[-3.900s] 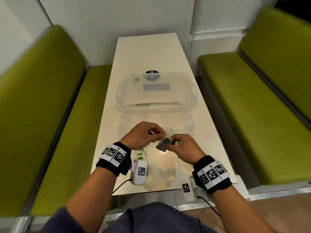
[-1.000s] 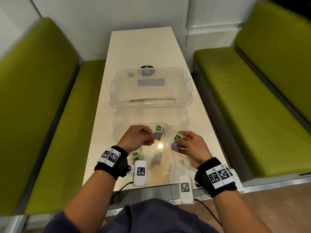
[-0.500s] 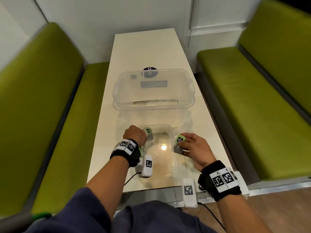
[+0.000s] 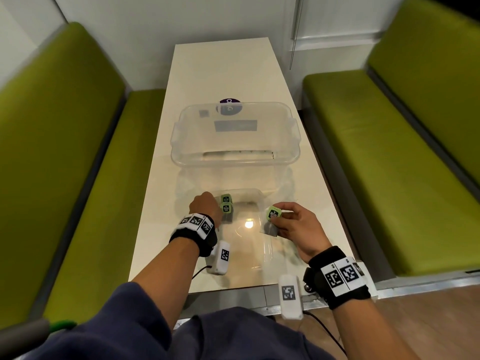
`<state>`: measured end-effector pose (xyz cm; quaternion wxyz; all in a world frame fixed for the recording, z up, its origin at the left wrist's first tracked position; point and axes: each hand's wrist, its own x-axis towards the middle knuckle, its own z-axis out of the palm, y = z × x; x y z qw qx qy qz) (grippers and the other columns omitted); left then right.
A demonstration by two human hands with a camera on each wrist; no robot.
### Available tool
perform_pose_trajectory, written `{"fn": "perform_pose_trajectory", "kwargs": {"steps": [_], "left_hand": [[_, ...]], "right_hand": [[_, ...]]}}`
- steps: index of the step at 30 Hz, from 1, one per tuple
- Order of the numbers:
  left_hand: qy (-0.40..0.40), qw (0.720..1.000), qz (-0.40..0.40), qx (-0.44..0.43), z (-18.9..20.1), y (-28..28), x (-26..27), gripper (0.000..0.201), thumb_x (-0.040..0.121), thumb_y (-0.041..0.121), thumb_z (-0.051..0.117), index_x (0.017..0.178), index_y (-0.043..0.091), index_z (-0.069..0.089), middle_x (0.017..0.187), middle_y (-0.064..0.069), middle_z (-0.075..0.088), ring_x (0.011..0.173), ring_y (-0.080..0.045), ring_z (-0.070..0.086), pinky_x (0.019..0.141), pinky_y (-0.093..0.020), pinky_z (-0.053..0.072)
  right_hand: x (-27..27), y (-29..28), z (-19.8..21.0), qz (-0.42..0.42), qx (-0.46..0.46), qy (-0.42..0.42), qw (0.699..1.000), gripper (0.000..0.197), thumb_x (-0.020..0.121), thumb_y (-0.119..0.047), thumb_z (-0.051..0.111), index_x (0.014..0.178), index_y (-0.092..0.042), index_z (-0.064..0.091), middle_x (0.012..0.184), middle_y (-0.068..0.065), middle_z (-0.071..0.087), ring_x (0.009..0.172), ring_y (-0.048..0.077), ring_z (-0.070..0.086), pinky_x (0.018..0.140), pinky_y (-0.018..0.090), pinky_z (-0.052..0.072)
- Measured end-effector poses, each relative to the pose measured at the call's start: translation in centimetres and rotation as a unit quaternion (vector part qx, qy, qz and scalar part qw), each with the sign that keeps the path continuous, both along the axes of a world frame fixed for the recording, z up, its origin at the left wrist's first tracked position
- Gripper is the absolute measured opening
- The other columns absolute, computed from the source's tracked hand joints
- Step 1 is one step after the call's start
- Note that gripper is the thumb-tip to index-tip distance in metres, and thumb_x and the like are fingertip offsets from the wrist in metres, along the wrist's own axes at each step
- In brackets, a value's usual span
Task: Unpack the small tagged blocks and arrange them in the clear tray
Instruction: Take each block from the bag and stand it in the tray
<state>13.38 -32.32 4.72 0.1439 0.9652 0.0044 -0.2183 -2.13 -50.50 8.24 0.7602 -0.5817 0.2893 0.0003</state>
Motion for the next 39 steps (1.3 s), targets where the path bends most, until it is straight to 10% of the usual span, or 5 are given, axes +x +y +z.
{"fn": "perform_pose_trajectory", "kwargs": {"steps": [5,11,15,29,39], "left_hand": [[0.015,0.989,-0.066,-0.128,2.8,0.8,0.0,0.016,0.089,0.02,0.067,0.082,0.008,0.075,0.08,-0.009,0.078,0.075,-0.024,0.076,0.071,-0.032,0.061],[0.16,0.909,-0.149,-0.355,7.6,0.5,-2.3,0.015,0.093,0.021,0.073,0.106,0.015,0.079,0.091,0.001,0.08,0.076,-0.013,0.073,0.071,-0.026,0.057],[0.167,0.9,-0.197,-0.35,7.9,0.4,-2.5,0.016,0.091,0.015,0.078,0.105,0.009,0.078,0.082,-0.001,0.077,0.072,-0.011,0.068,0.068,-0.022,0.055],[0.022,0.98,-0.165,-0.109,4.0,1.2,2.0,0.01,0.09,0.019,0.077,0.099,0.018,0.079,0.079,0.008,0.07,0.075,-0.01,0.067,0.067,-0.021,0.05],[0.005,0.988,-0.154,-0.017,-0.1,0.5,1.5,0.014,0.087,0.019,0.079,0.1,0.022,0.081,0.107,-0.003,0.076,0.099,-0.024,0.071,0.082,-0.029,0.056]], "right_hand": [[0.1,0.6,0.5,0.033,-0.041,-0.002,0.999,0.033,0.084,0.003,0.076,0.111,-0.013,0.07,0.095,0.015,0.073,0.081,0.02,0.069,0.076,0.035,0.06],[0.6,1.8,0.7,0.037,-0.076,-0.017,0.996,0.033,0.082,0.0,0.08,0.111,-0.012,0.069,0.097,0.013,0.07,0.079,0.018,0.067,0.07,0.031,0.06],[0.6,2.1,1.1,0.056,-0.088,-0.027,0.994,0.036,0.082,0.002,0.078,0.115,-0.01,0.067,0.1,0.014,0.073,0.075,0.013,0.069,0.061,0.02,0.056],[-0.7,-0.4,-2.4,0.047,-0.212,0.052,0.975,0.024,0.085,-0.013,0.077,0.104,-0.022,0.067,0.092,0.003,0.072,0.089,0.021,0.068,0.084,0.041,0.057],[-0.7,-0.3,-3.6,0.208,-0.308,0.135,0.919,0.046,0.088,-0.021,0.073,0.129,-0.025,0.054,0.108,-0.002,0.066,0.093,0.013,0.066,0.072,0.022,0.047]]}}
